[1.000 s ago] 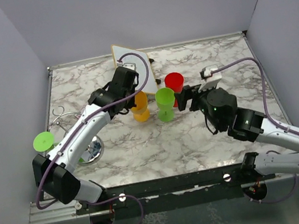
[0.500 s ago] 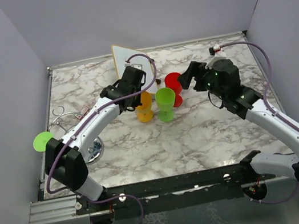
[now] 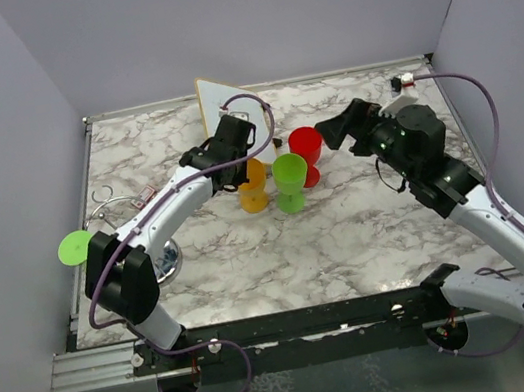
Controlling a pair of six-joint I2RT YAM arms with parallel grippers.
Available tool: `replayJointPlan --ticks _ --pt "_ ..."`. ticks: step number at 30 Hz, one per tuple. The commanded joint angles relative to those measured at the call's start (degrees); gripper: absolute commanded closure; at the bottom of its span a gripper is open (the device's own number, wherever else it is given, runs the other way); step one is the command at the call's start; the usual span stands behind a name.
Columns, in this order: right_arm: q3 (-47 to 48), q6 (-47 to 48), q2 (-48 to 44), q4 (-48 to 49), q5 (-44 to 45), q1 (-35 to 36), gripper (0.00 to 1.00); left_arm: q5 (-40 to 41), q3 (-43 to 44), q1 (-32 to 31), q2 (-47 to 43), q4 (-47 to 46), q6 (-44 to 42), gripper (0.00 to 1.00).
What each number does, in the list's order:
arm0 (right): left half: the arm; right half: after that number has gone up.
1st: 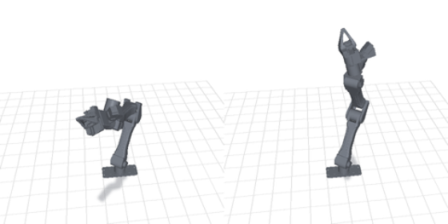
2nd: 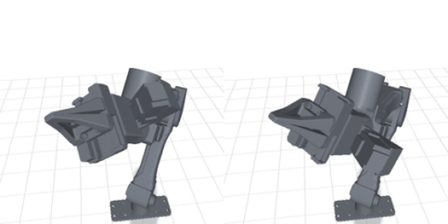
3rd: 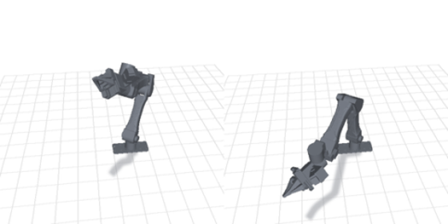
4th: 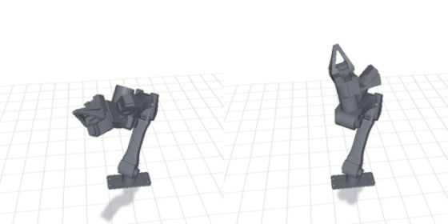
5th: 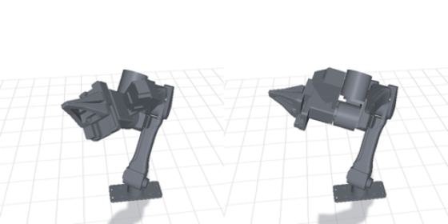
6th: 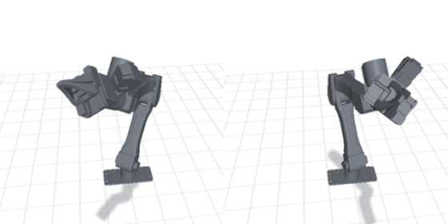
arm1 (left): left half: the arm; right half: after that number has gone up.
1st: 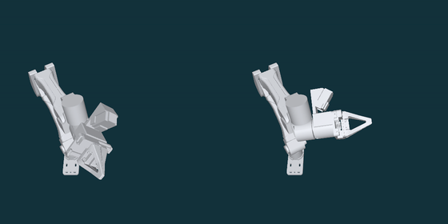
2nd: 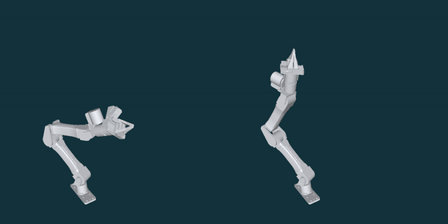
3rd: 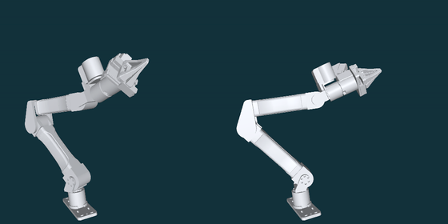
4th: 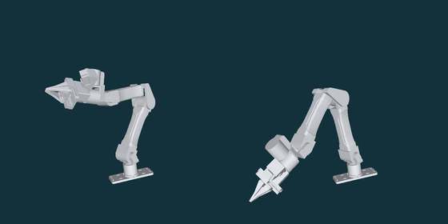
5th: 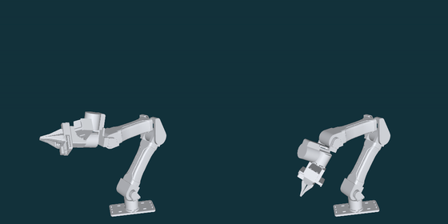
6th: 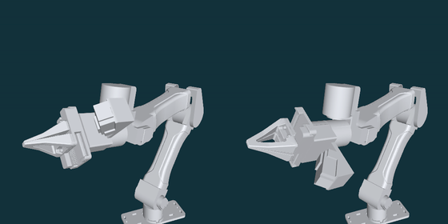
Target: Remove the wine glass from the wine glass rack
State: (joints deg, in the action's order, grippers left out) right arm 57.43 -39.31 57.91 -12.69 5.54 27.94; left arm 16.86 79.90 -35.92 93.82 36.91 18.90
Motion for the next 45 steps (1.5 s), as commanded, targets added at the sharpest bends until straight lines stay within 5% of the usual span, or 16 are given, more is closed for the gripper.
replayJointPlan --ticks 1,15,27,41,45 --pt "-3.3 2.3 -4.2 5.1 2.0 -0.2 0.0 -1.6 1.2 0.8 0.1 -1.3 -0.1 0.96" --pt "-6.6 5.4 -7.4 10.0 -0.8 -0.2 0.0 -4.5 1.8 1.3 -3.1 -0.7 -0.8 0.7" --pt "-6.2 5.7 -6.6 8.8 -5.3 -0.2 0.0 -6.3 4.8 1.5 -14.5 4.3 -1.2 0.44" --pt "-2.8 9.6 1.4 16.2 -31.7 0.0 0.0 -6.3 7.2 1.6 -39.4 8.9 -3.4 0.1" --pt "-1.5 9.6 4.2 19.1 -33.5 3.3 0.0 -4.6 7.5 1.6 -45.9 8.9 -4.2 0.05"
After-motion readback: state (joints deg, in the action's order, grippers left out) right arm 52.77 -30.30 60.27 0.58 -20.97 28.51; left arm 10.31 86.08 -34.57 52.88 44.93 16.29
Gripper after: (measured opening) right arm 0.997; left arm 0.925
